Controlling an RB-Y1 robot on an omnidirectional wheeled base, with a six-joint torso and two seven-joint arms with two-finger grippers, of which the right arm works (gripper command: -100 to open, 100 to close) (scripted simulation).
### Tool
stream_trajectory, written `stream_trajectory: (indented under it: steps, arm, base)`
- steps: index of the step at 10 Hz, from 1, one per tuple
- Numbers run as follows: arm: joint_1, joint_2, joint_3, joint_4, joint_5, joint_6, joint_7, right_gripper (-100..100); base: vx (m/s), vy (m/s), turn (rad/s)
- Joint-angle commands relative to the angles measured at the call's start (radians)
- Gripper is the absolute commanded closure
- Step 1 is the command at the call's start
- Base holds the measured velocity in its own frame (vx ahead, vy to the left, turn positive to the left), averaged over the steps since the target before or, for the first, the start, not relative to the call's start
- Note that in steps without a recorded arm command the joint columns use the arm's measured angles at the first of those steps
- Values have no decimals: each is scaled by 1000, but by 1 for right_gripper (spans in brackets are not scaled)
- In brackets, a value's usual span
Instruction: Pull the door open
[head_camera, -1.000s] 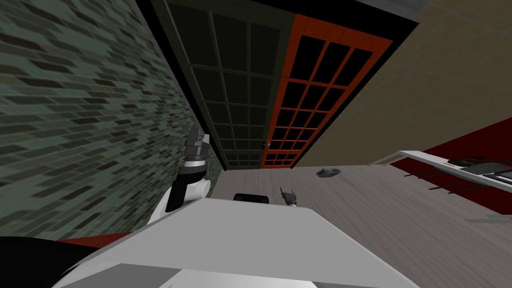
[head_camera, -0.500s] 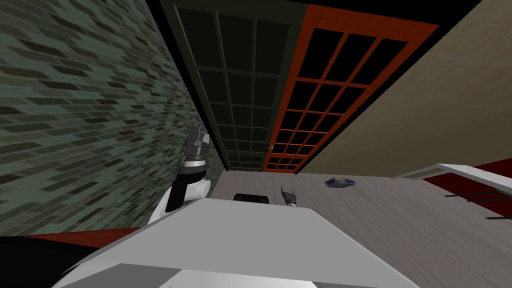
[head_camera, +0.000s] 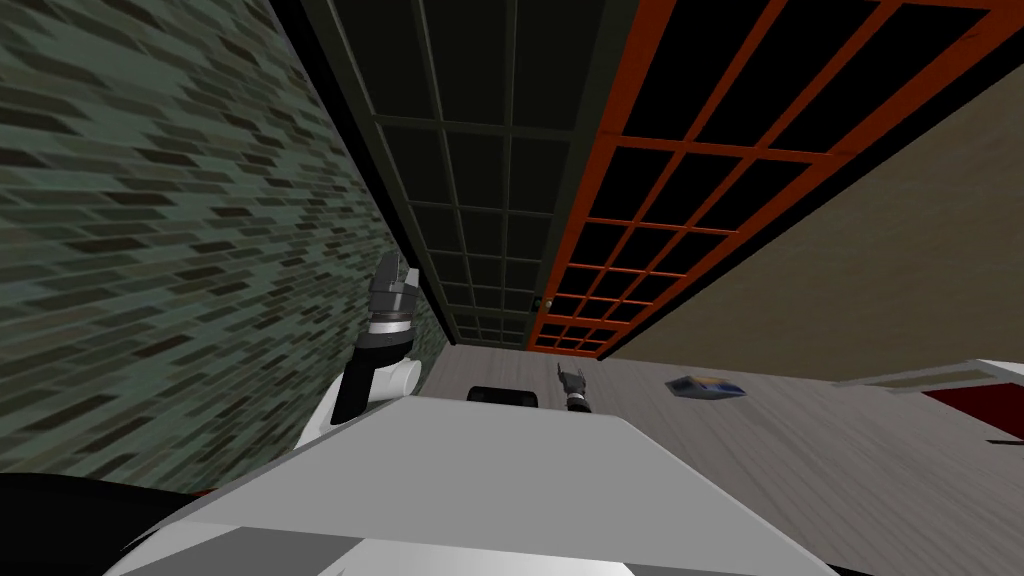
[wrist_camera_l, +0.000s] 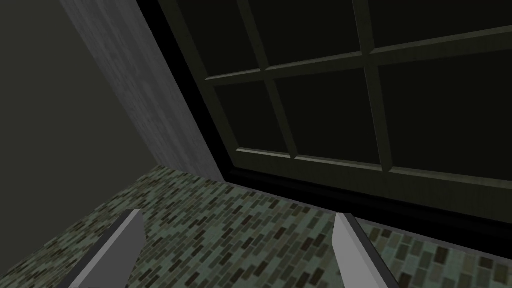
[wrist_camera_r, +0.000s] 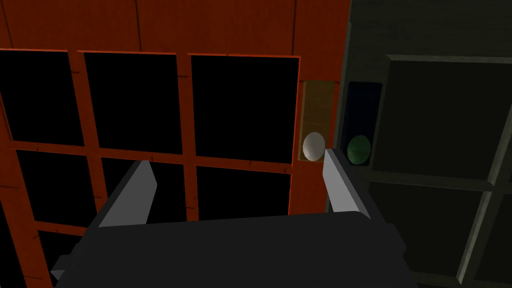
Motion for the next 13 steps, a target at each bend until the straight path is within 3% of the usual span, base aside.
stream_trajectory:
  steps: [1, 4, 11, 13]
  arm:
    - [-33, 17, 0, -9, -7, 0, 12, -100]
    - [-44, 23, 0, -12, -10, -1, 14, -100]
    - [-145, 66, 14, -47, -19, -10, 26, -100]
    - [-145, 66, 14, -47, -19, -10, 26, -100]
  base:
    - [194, -71, 94]
    - [97, -44, 35]
    - [142, -45, 66]
    - [80, -24, 5]
